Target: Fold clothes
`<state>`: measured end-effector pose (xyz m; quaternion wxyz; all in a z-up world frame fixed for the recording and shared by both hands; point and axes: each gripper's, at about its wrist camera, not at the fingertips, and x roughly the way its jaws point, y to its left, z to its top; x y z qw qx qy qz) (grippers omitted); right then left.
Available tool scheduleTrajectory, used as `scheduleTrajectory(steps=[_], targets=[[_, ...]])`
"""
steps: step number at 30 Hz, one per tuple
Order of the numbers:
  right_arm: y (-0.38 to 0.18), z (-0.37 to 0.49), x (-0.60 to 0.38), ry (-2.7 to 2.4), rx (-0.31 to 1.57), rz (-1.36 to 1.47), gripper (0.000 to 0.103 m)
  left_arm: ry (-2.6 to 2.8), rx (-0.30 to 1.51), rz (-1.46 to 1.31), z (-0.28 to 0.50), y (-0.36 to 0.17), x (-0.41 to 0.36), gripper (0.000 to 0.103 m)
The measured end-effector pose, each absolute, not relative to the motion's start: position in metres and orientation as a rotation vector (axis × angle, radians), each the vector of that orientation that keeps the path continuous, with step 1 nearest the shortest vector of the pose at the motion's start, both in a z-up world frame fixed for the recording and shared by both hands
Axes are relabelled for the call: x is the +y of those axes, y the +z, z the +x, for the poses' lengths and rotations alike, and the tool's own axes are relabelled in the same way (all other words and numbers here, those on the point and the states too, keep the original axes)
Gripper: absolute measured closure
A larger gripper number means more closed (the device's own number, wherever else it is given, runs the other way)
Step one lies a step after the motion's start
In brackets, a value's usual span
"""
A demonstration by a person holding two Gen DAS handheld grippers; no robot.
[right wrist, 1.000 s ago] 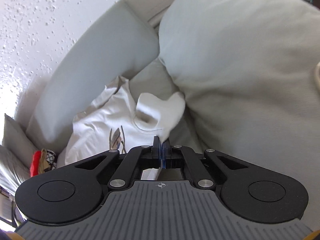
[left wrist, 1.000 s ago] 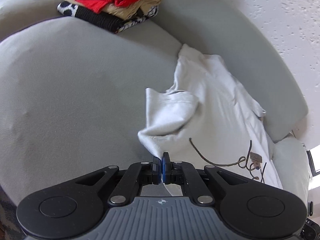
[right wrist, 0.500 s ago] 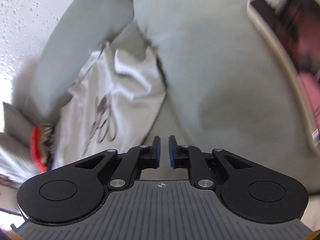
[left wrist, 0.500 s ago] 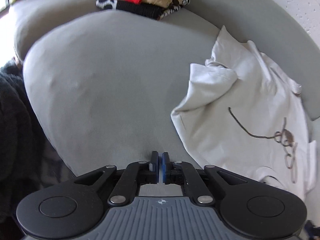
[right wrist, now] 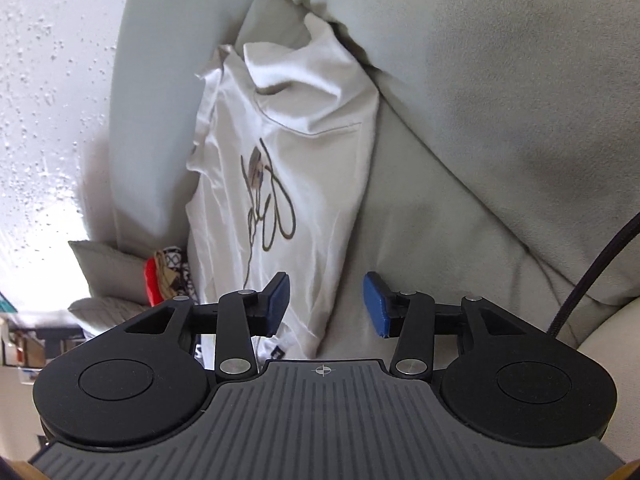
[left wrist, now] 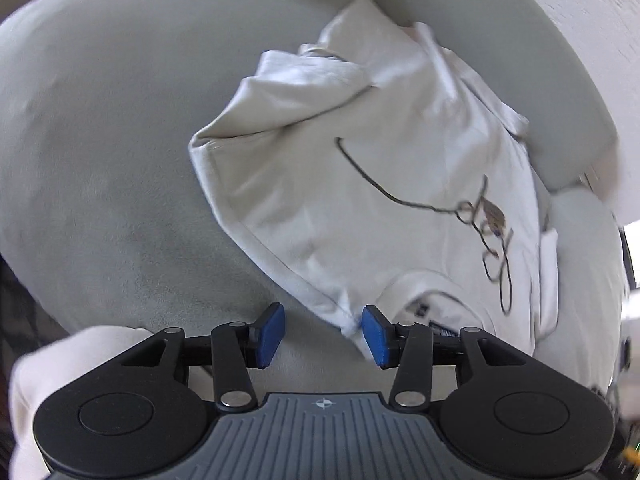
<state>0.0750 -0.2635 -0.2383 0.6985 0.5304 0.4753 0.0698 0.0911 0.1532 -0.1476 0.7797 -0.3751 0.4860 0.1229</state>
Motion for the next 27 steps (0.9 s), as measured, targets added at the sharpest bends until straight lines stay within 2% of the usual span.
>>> scheduleTrajectory(steps=[10,17,20,21,23,24,27], targets=[[-0.254,0.081,-0.275,0.138,0.987,1.297,0.056,0.281,0.894,-1.264,0.074,-0.18,0.192,0.058],[-0.258,0.101,-0.275,0.124,0.912,1.288,0.056,0.259,0.815,-1.317,0.081,-0.186,0.199,0.058],[-0.256,0.109,-0.271,0.13,0.887,1.232,0.056,0.271,0.796,-1.31,0.085,-0.189,0.202,0.064],[-0.256,0.111,-0.27,0.13,0.884,1.209,0.058,0.275,0.791,-1.305,0.086,-0.19,0.202,0.068],[-0.258,0.114,-0.27,0.114,0.9,1.17,0.076,0.289,0.792,-1.298,0.088,-0.192,0.203,0.077],[-0.262,0.114,-0.272,0.101,0.911,1.179,0.102,0.3,0.798,-1.303,0.089,-0.194,0.204,0.084],[-0.267,0.11,-0.277,0.089,0.911,1.212,0.103,0.33,0.819,-1.302,0.088,-0.196,0.205,0.091]])
